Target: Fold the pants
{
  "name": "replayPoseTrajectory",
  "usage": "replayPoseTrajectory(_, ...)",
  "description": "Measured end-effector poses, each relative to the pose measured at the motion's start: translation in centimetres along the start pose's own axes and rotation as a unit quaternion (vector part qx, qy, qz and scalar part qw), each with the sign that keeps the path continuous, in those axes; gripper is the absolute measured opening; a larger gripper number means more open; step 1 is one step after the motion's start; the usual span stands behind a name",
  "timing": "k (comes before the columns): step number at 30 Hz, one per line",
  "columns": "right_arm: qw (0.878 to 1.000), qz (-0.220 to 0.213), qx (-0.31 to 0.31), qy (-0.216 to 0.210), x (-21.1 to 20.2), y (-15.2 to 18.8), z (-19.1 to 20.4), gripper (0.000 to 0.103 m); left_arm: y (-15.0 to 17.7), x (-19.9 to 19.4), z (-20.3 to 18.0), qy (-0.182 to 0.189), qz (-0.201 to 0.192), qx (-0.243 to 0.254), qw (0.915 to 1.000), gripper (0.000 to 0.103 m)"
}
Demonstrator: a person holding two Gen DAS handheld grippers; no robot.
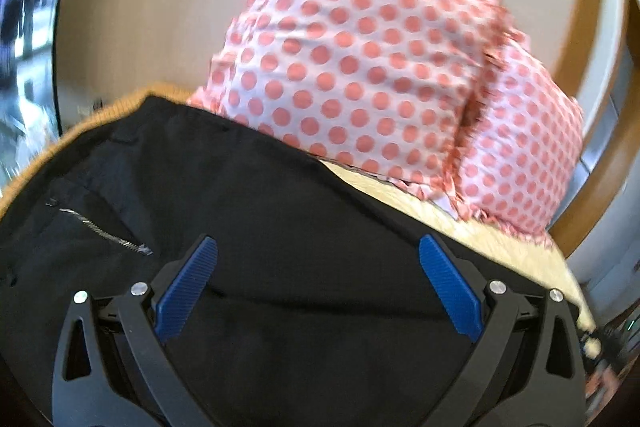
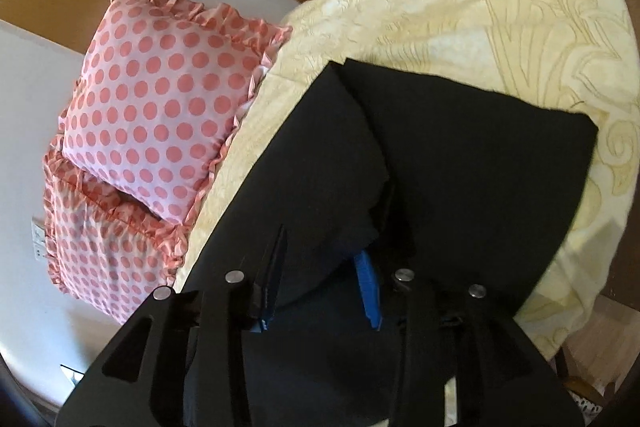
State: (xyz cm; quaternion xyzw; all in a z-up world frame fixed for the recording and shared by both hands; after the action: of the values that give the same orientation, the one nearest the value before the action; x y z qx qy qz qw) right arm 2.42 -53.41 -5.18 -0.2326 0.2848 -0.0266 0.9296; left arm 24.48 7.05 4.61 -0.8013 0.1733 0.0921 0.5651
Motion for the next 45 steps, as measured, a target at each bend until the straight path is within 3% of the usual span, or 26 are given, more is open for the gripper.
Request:
replayPoseTrajectory(1, 1.000, -0.005, -0.008, -0.004, 0.4, -0.1, 0.2, 0.022, -0.3, 1.9, 0.6, -0.002, 0.018, -0.024, 0.9995, 0.101)
replayPoseTrajectory(2, 1.000, -0.005, -0.014, -0.010, 1.0, -0.1, 0.4, 0.003, -0.6, 3.3, 1.1, -0.004, 0.030, -0.040, 0.9987, 0.101)
replayPoseTrajectory(5, 0.998, -0.027, 0.008, -0.047, 0.6, -1.1, 0.3, 0.002, -1.2, 7.6, 2.4, -0.029, 0.059, -0.069, 0.9955, 0.100)
replayPoseTrajectory(9, 0.997, -0.044, -0.003, -0.056, -0.1, -2.6, 0.5, 0.002, -1.6, 13.1, 3.6, -0.067, 0.094, -0.080, 0.9901, 0.096)
replayPoseTrajectory(13, 0.997, -0.040, -0.003, -0.063, 0.4, -2.9, 0.6, 0.002, -1.7, 18.6, 5.6, -0.137, 0.125, -0.069, 0.9803, 0.083)
replayPoseTrajectory(14, 0.997, -0.040, -0.005, -0.063, 0.5, -3.0, 0.7, 0.002, -1.7, 19.7, 6.4, -0.152, 0.130, -0.075, 0.9769, 0.077)
replayPoseTrajectory(16, 0.997, -0.039, -0.008, -0.065, 0.7, -3.1, 0.8, 0.002, -1.3, 21.0, 8.0, -0.179, 0.144, -0.094, 0.9687, 0.057)
replayPoseTrajectory(17, 0.997, -0.039, -0.009, -0.066, 0.8, -3.2, 0.8, 0.002, -1.0, 21.5, 9.0, -0.190, 0.153, -0.103, 0.9643, 0.028)
replayPoseTrajectory(18, 0.997, -0.040, -0.009, -0.068, 0.9, -3.2, 0.9, 0.002, -1.0, 21.4, 9.8, -0.198, 0.153, -0.107, 0.9622, 0.016)
replayPoseTrajectory(20, 0.996, -0.041, -0.007, -0.073, 1.0, -3.4, 1.1, 0.002, -1.2, 20.3, 10.1, -0.181, 0.141, -0.129, 0.9647, 0.011)
replayPoseTrajectory(23, 0.995, -0.049, -0.011, -0.081, 0.6, -3.9, 1.5, 0.002, -2.7, 15.6, 9.6, -0.164, 0.094, -0.113, 0.9755, 0.010)
replayPoseTrajectory(25, 0.994, -0.060, -0.014, -0.087, -0.2, -4.5, 1.7, 0.002, -3.9, 9.6, 8.7, -0.137, 0.040, -0.102, 0.9845, 0.010)
replayPoseTrajectory(27, 0.993, -0.077, -0.021, -0.086, -1.3, -5.4, 1.5, 0.002, -4.0, 3.4, 8.4, -0.117, 0.000, -0.100, 0.9882, 0.012)
replayPoseTrajectory(30, 0.993, -0.092, -0.022, -0.075, -2.4, -6.2, 0.6, 0.002, -0.8, -6.8, 8.9, -0.117, -0.033, -0.109, 0.9866, 0.017)
replayPoseTrajectory(33, 0.995, -0.087, -0.017, -0.049, -2.3, -6.0, -1.2, 0.002, 5.2, -12.4, 11.0, -0.156, -0.017, -0.107, 0.9817, 0.017)
replayPoseTrajectory(38, 0.997, -0.077, -0.003, -0.025, -1.7, -5.2, -3.1, 0.003, 11.2, -15.1, 12.9, -0.186, 0.009, -0.118, 0.9753, 0.016)
replayPoseTrajectory(42, 0.997, -0.069, 0.006, -0.024, -1.7, -5.1, -3.5, 0.003, 11.9, -15.7, 13.2, -0.188, 0.012, -0.117, 0.9752, 0.017)
replayPoseTrajectory(45, 0.996, -0.086, 0.015, -0.034, -3.0, -5.7, -3.5, 0.003, 12.2, -15.7, 13.1, -0.184, 0.013, -0.123, 0.9751, 0.017)
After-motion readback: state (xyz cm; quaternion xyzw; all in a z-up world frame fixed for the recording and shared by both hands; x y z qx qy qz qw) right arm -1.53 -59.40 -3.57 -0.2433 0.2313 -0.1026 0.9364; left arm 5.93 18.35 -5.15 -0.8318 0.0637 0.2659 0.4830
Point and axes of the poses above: each gripper's, at about its wrist camera, not at the fingertips, and x roughly the way its jaws point, z to its left, y to its underside, the point moved 9 cm from there along x, roughly the way its jaws point, and after that the axes turned 14 degrees about -z, right-handed, at the moved point
